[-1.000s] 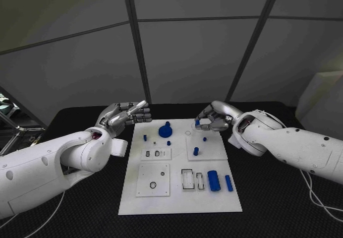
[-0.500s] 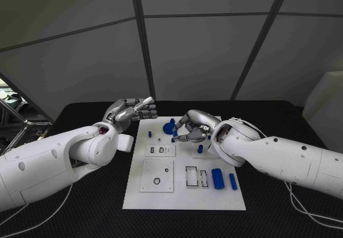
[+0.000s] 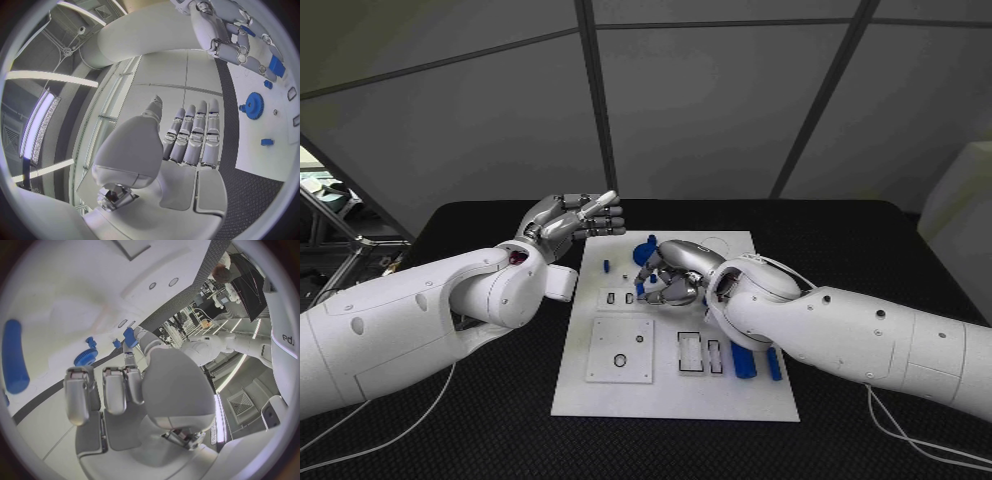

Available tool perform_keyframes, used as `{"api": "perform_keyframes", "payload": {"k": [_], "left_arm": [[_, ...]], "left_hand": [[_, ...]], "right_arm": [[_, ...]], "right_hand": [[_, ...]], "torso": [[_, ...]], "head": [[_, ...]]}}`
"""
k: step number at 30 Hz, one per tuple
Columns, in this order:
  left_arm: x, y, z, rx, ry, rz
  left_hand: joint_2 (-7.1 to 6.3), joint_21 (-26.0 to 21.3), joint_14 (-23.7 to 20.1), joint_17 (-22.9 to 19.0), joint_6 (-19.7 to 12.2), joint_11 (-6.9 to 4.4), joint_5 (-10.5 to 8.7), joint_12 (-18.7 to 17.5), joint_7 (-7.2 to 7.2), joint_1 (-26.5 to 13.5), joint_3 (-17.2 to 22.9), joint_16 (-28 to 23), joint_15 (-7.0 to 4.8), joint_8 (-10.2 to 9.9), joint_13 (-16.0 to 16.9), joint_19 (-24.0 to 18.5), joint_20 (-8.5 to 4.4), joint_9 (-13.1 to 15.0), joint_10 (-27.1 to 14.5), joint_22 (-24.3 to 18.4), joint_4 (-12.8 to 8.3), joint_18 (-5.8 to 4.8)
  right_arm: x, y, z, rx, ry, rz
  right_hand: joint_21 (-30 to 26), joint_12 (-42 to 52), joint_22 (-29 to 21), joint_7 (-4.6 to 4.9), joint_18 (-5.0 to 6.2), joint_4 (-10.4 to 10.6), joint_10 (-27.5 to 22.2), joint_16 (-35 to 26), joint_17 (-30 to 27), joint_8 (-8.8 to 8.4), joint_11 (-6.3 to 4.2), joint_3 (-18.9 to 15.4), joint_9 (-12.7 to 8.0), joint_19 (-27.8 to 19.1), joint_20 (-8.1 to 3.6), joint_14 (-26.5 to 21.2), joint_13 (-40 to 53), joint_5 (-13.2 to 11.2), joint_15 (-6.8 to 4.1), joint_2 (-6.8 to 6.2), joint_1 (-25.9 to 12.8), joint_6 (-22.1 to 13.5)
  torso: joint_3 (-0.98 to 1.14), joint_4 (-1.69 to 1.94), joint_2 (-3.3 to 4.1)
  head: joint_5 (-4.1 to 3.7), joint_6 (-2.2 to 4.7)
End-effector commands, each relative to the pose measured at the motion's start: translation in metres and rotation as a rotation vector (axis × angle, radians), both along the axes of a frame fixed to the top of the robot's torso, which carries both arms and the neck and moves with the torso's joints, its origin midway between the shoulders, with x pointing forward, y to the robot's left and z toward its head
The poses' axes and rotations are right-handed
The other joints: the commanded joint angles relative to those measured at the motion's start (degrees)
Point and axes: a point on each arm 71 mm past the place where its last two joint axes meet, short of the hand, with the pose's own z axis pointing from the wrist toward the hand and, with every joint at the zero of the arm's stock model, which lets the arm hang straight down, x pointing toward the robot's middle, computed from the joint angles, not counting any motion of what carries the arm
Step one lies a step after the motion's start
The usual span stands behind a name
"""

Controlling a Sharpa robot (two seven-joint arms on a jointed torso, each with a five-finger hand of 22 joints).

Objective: Assemble the parts on the task board

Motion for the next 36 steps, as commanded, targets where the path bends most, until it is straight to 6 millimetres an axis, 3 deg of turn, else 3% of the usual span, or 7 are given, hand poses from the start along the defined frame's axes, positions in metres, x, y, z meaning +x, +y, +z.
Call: {"api": "perform_keyframes", "payload": {"k": [1,36], "left_arm": [[0.000,-0.001,0.001,-0.002,-0.007,-0.013],[0.001,-0.001,0.001,-0.001,-0.005,-0.013]], "left_hand": [[0.58,-0.4,0.0,0.1,0.1,-0.17,0.17,-0.3,0.33,0.1,0.0,-0.2,-0.06,-0.2,0.0,-0.3,-0.02,0.0,0.0,-0.1,-0.4,-0.79],[0.58,-0.4,0.0,0.1,0.1,-0.17,0.17,-0.3,0.33,0.1,0.0,-0.2,-0.06,-0.2,0.0,-0.3,-0.02,0.0,0.0,-0.1,-0.4,-0.79]], "right_arm": [[0.001,0.003,-0.001,-0.039,-0.025,-0.001],[0.005,0.013,-0.012,-0.149,-0.029,-0.008]], "right_hand": [[0.4,0.0,15.1,-0.78,-0.43,-0.3,1.5,0.0,4.9,-0.09,-0.39,-0.1,0.5,6.2,-0.29,3.9,7.1,0.2,-0.22,0.44,-0.5,0.8],[0.4,-0.1,15.1,-0.69,-0.43,-0.6,1.4,-0.1,4.7,-0.40,-0.31,-0.3,0.5,6.2,-0.22,3.9,7.0,0.3,-0.13,0.07,-1.1,0.7]], "torso": [[0.04,0.05,-0.01],[0.02,-0.04,-0.04]], "head": [[0.18,-0.01],[0.17,-0.72]]}}
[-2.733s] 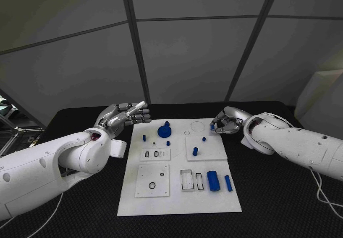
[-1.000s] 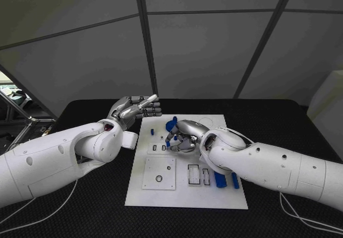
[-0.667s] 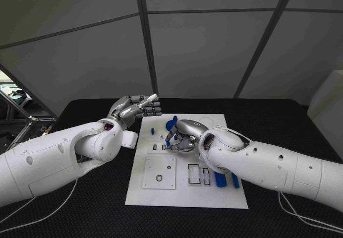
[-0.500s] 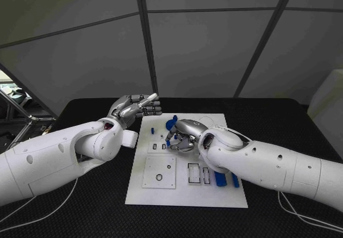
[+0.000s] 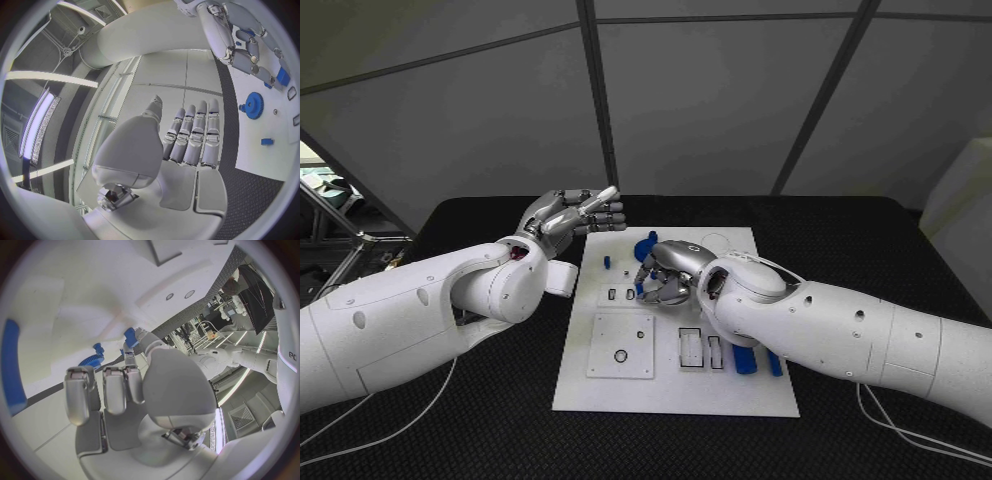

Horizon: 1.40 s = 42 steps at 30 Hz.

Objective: Assemble the parts on the task board

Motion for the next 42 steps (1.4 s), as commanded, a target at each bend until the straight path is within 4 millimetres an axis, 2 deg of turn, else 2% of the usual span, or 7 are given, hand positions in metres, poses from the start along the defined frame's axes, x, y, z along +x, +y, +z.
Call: {"api": "perform_keyframes", "payload": {"k": [1,22,27,33,42], "left_arm": [[0.0000,-0.0015,0.0016,-0.002,-0.007,-0.013],[0.0006,-0.0015,0.0013,-0.002,-0.007,-0.012],[0.0007,-0.0014,0.0012,-0.002,-0.007,-0.011],[0.0008,-0.0011,0.0012,-0.001,-0.007,-0.009],[0.0008,-0.0005,0.0012,-0.001,-0.007,-0.008]], "left_hand": [[0.58,-0.4,0.0,0.1,0.1,-0.17,0.17,-0.3,0.33,0.1,0.0,-0.2,-0.06,-0.2,0.0,-0.3,-0.02,0.0,0.0,-0.1,-0.4,-0.79],[0.67,-0.4,0.1,0.1,0.1,-0.14,0.17,-0.4,0.38,0.1,-0.1,-0.3,-0.05,-0.3,0.0,-0.3,-0.01,0.0,0.0,-0.1,-0.5,-0.79],[0.67,-0.4,0.1,0.1,0.1,-0.14,0.17,-0.4,0.38,0.1,-0.1,-0.3,-0.05,-0.3,0.0,-0.3,-0.01,0.0,0.0,-0.1,-0.5,-0.79],[0.68,-0.4,0.1,0.2,0.1,-0.12,0.17,-0.5,0.41,0.1,-0.2,-0.4,-0.05,-0.4,0.0,-0.3,0.00,0.0,0.0,-0.2,-0.5,-0.79],[0.68,-0.4,0.1,0.2,0.1,-0.12,0.17,-0.5,0.41,0.1,-0.2,-0.4,-0.05,-0.4,0.0,-0.3,0.00,0.0,0.0,-0.2,-0.5,-0.79]], "right_arm": [[-0.0007,0.0009,-0.0032,-0.032,0.012,0.005],[-0.0021,0.0001,-0.0097,-0.063,0.025,-0.007],[-0.0016,-0.0003,-0.0095,-0.060,0.021,-0.013],[-0.0015,-0.0002,-0.0089,-0.054,0.015,-0.018],[-0.0020,0.0012,-0.0079,-0.046,0.009,-0.018]], "right_hand": [[0.4,-0.1,15.1,-0.55,-0.43,-0.4,1.4,-0.1,4.8,0.01,-0.31,0.1,0.4,6.2,-0.21,3.9,7.0,0.1,-0.13,0.25,-0.4,0.9],[0.4,-0.7,15.1,0.07,-0.43,-0.6,0.9,-0.4,4.2,-1.04,0.18,-0.2,0.2,6.2,0.09,3.7,6.4,-0.1,0.24,-0.37,-1.7,-0.7],[0.4,-1.5,15.1,0.53,-0.43,-0.8,0.4,-0.6,4.0,-1.18,0.56,-0.3,-0.2,6.2,0.34,3.7,5.6,-0.1,0.54,-0.76,-2.3,-2.1],[0.4,-3.0,15.1,1.41,-0.43,-1.1,-0.6,-0.7,3.9,-1.18,1.32,-0.4,-0.8,6.2,0.91,3.7,4.1,-0.1,1.17,-1.59,-3.1,-5.5],[0.4,-3.4,15.1,1.61,-0.43,-1.2,-0.9,-0.7,3.7,-1.15,1.51,-0.5,-0.9,6.2,1.10,3.7,3.6,-0.1,1.34,-1.79,-3.3,-6.4]], "torso": [[-0.01,-0.01,0.00],[-0.02,0.06,-0.01],[0.00,0.01,-0.01],[-0.01,0.03,0.01],[0.02,0.02,-0.01]], "head": [[-0.01,0.00],[-0.04,-0.15],[0.01,-0.20],[0.00,-0.21],[0.03,-0.26]]}}
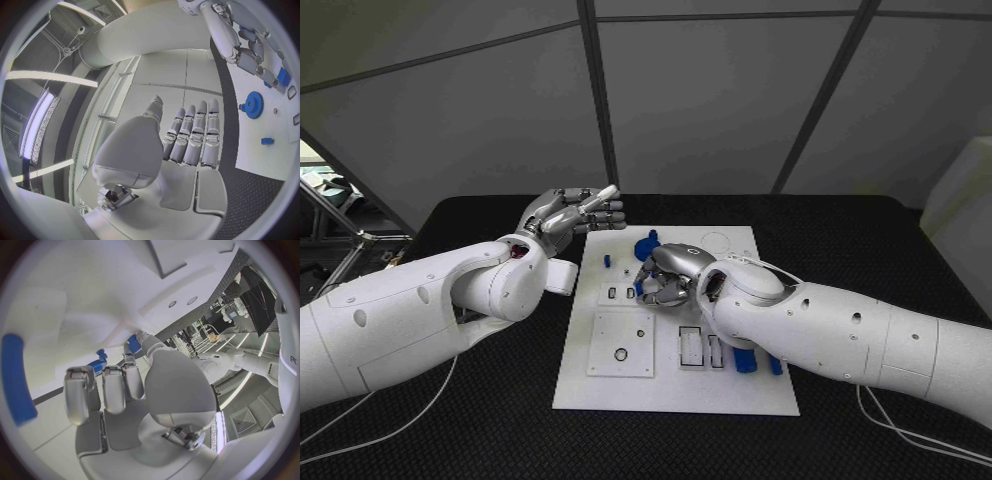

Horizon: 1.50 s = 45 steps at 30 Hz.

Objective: Assemble the parts on the task board

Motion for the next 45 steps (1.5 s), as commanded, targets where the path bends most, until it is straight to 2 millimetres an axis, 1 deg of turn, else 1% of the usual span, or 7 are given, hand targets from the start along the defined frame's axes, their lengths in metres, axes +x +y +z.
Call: {"api": "perform_keyframes", "payload": {"k": [1,10,17,28,39,43,45], "left_arm": [[0.000,-0.001,0.002,-0.002,-0.008,-0.010],[0.000,-0.001,0.001,-0.002,-0.008,-0.009],[0.001,0.000,0.001,-0.001,-0.008,-0.009],[0.002,0.003,0.000,0.011,-0.009,-0.015],[0.006,0.007,-0.010,0.235,0.006,-0.122],[0.004,0.008,-0.020,0.416,0.064,-0.215],[0.002,0.007,-0.026,0.567,0.090,-0.265]], "left_hand": [[0.45,-0.4,0.1,0.1,0.1,-0.12,0.17,-0.2,0.41,-0.1,0.1,-0.4,-0.04,-0.4,0.0,-0.3,0.00,0.0,0.0,-0.1,-0.3,-0.79],[0.45,-0.4,0.1,0.1,0.1,-0.12,0.17,-0.2,0.41,-0.1,0.1,-0.4,-0.04,-0.4,0.0,-0.3,0.00,0.0,0.0,-0.1,-0.3,-0.79],[0.51,-0.4,0.1,0.1,0.0,-0.11,0.17,-0.3,0.42,-0.1,0.1,-0.4,-0.04,-0.4,0.0,-0.3,0.00,0.0,-0.1,-0.1,-0.3,-0.79],[1.16,-0.1,1.2,0.4,0.7,-0.42,0.20,-0.2,0.02,0.3,0.2,-0.2,-0.37,-0.4,0.1,0.1,-0.15,0.1,0.6,-0.1,-0.8,-0.66],[2.47,6.4,15.2,5.1,8.8,-5.17,1.13,4.6,-3.82,-0.5,-0.3,6.9,-5.54,2.7,2.4,9.6,-4.69,2.4,13.0,2.5,-0.6,-0.45],[1.83,14.6,26.3,15.2,10.6,-7.57,1.34,7.4,-5.63,-1.9,-1.2,21.0,-9.30,3.4,5.7,18.8,-8.44,4.2,16.9,6.7,0.0,-0.69],[0.84,22.9,28.8,43.3,11.5,-9.26,0.84,13.0,-7.45,-2.6,-2.3,49.1,-10.85,4.5,12.4,23.0,-10.36,6.9,18.8,13.0,0.0,-1.37]], "right_arm": [[0.000,0.000,-0.001,-0.012,0.002,-0.004],[0.000,0.000,0.000,-0.001,-0.008,-0.008],[0.000,-0.001,0.005,0.058,-0.042,-0.020],[-0.009,-0.009,0.020,0.262,-0.094,0.037],[-0.013,-0.062,0.055,0.492,0.044,0.061],[-0.004,-0.090,0.070,0.548,0.100,0.000],[0.002,-0.109,0.079,0.572,0.110,-0.044]], "right_hand": [[0.4,-0.4,15.1,-0.03,-0.43,-0.4,-0.1,-0.2,3.8,-0.06,0.27,0.0,0.0,5.9,0.46,3.7,3.6,-0.2,0.41,-0.49,-0.3,-0.4],[0.4,-0.7,15.1,0.14,-0.43,-0.2,-0.2,-0.3,3.7,0.00,0.46,-0.6,-0.1,5.9,0.69,3.7,3.3,-0.7,0.60,-1.21,-1.2,-1.3],[0.4,-1.7,15.1,0.64,-0.43,1.4,-1.0,-0.5,3.4,0.00,0.99,-3.8,-0.1,5.9,1.16,3.7,2.1,-8.7,1.04,-3.36,-3.1,-5.0],[0.4,-1.7,15.1,1.83,-0.43,10.7,-1.2,-0.5,3.3,0.25,2.14,-10.1,0.2,5.9,2.08,3.6,1.7,-8.0,2.02,-6.71,2.5,-10.7],[0.4,-2.2,15.1,0.60,-0.43,8.7,-1.7,-1.2,2.2,2.15,1.00,-7.7,1.7,5.9,1.38,3.3,1.2,-4.3,1.12,-2.90,6.4,-5.0],[-0.1,-2.9,14.4,0.39,-0.24,8.1,-2.2,-1.7,1.4,2.17,0.77,-7.6,1.8,5.5,1.16,3.1,0.3,-4.1,0.92,-2.30,6.1,-4.1],[-0.2,-3.0,14.2,0.34,-0.19,8.0,-2.3,-1.8,1.2,2.17,0.73,-7.6,1.9,5.3,1.12,3.1,0.2,-4.1,0.87,-2.16,5.9,-3.9]], "torso": [[0.02,-0.01,0.00],[0.00,-0.05,0.02],[0.00,-0.03,0.01],[0.05,-0.07,-0.20],[0.20,-0.24,-1.51],[0.34,-0.28,-2.33],[0.48,-0.35,-2.98]], "head": [[0.03,-0.02],[0.03,-0.01],[0.00,0.03],[0.20,0.23],[0.70,0.24],[1.06,-0.03],[1.24,-0.37]]}}
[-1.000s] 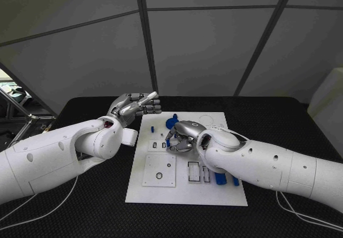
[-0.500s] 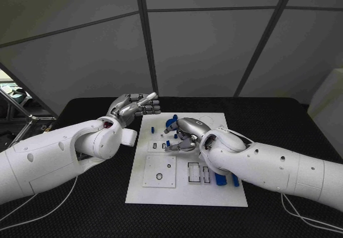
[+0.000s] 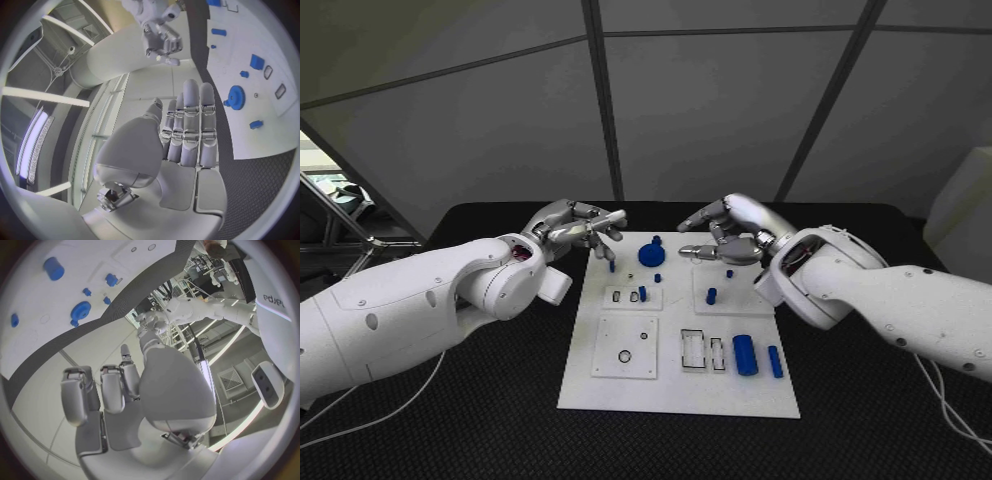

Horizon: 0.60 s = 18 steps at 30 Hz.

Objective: Assemble the parts on the task board

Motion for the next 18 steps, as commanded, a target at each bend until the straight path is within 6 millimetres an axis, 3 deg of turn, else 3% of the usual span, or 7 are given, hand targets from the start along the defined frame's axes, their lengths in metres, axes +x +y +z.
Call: {"api": "perform_keyframes", "payload": {"k": [1,3,4,5,7,12,18], "left_arm": [[-0.005,-0.007,-0.014,0.360,0.067,-0.165],[-0.006,-0.009,-0.017,0.466,0.074,-0.191],[-0.006,-0.009,-0.017,0.491,0.076,-0.198],[-0.005,-0.011,-0.019,0.551,0.082,-0.217],[-0.003,-0.013,-0.019,0.649,0.090,-0.233],[0.006,-0.020,-0.016,0.838,0.110,-0.247],[0.016,-0.035,-0.012,0.944,0.104,-0.233]], "left_hand": [[-0.89,12.3,3.3,27.5,1.2,-1.67,-1.14,8.8,-1.43,-1.9,-1.6,27.3,-1.48,1.9,10.0,4.9,-1.67,3.4,2.2,12.6,0.5,-2.16],[-0.73,22.2,2.5,39.3,1.2,-2.22,-1.55,29.5,-1.93,-3.8,-3.0,38.2,-1.76,4.5,33.2,6.3,-2.60,8.1,4.4,24.4,1.7,-3.50],[-0.47,23.9,2.8,41.4,1.3,-2.39,-1.49,33.3,-2.09,-4.0,-3.0,40.1,-1.99,5.0,37.4,6.8,-2.69,8.9,5.5,26.8,1.9,-3.76],[-1.51,29.1,3.9,47.0,1.4,-3.08,-0.79,43.5,-2.98,-4.3,-3.9,45.0,-2.98,7.2,48.1,8.4,-3.15,12.3,8.2,33.3,2.0,-4.37],[0.58,36.3,4.9,53.3,-1.8,-3.83,-0.66,54.1,-3.39,-4.3,-3.5,50.0,-3.17,10.6,60.2,10.1,-3.57,19.0,9.4,43.1,3.2,-5.72],[1.34,40.8,5.5,56.0,-4.6,-4.03,-1.14,60.7,-4.23,-5.8,-4.5,52.0,-3.78,16.3,68.3,10.2,-3.62,30.0,11.7,49.4,6.0,-6.43],[-0.74,40.1,5.2,55.1,-5.6,-3.86,-1.37,60.0,-3.93,-7.0,-6.2,51.2,-3.62,16.7,68.0,8.7,-3.59,32.5,11.1,48.0,7.9,-6.03]], "right_arm": [[0.005,-0.016,0.007,0.132,0.122,-0.001],[0.009,-0.029,0.010,0.148,0.134,-0.034],[0.010,-0.031,0.011,0.150,0.136,-0.042],[0.012,-0.037,0.011,0.154,0.138,-0.062],[0.016,-0.046,0.012,0.158,0.142,-0.098],[0.022,-0.059,0.012,0.153,0.143,-0.162],[0.025,-0.066,0.012,0.133,0.149,-0.196]], "right_hand": [[-0.3,-0.3,14.1,-0.03,-0.15,-0.4,-0.3,-0.5,1.0,0.17,-0.19,0.0,0.1,5.2,-0.54,2.8,0.2,0.2,-0.56,0.65,0.0,0.5],[-0.3,-0.4,14.0,-0.03,-0.12,-0.4,-0.4,-0.5,0.9,0.16,-0.19,0.0,0.1,5.2,-0.55,2.8,0.1,0.2,-0.56,0.67,0.0,0.6],[-0.3,-0.4,14.0,-0.03,-0.12,-0.4,-0.4,-0.5,0.9,0.16,-0.19,0.0,0.1,5.2,-0.55,2.8,0.1,0.2,-0.56,0.67,0.0,0.6],[-0.4,-0.3,13.8,-0.04,-0.08,-0.4,-0.3,-0.6,0.8,0.13,-0.21,0.0,0.1,5.1,-0.57,2.8,0.1,0.3,-0.57,0.72,-0.1,0.6],[-0.6,-0.3,13.5,-0.07,0.00,-0.5,-0.3,-0.8,0.5,0.08,-0.24,-0.1,0.1,4.9,-0.59,2.7,0.1,0.3,-0.59,0.75,-0.2,0.6],[-1.1,-0.6,12.7,-0.18,0.21,-1.5,-0.4,-1.3,-0.3,-0.28,-0.36,-0.1,0.1,4.4,-0.71,2.5,-0.2,0.8,-0.69,0.45,-0.1,0.8],[-1.4,-0.8,12.4,-0.20,0.32,-2.1,-0.5,-1.6,-0.7,-0.46,-0.40,-0.1,0.1,4.1,-0.75,2.4,-0.4,0.9,-0.73,0.32,0.0,0.9]], "torso": [[0.28,-0.13,-1.38],[0.40,-0.19,-1.83],[0.41,-0.20,-1.90],[0.45,-0.22,-2.04],[0.51,-0.33,-2.34],[0.79,-0.43,-2.92],[0.84,-0.43,-3.02]], "head": [[0.35,-0.56],[0.47,-0.77],[0.52,-0.83],[0.61,-0.97],[0.88,-1.15],[1.08,-1.53],[1.27,-1.74]]}}
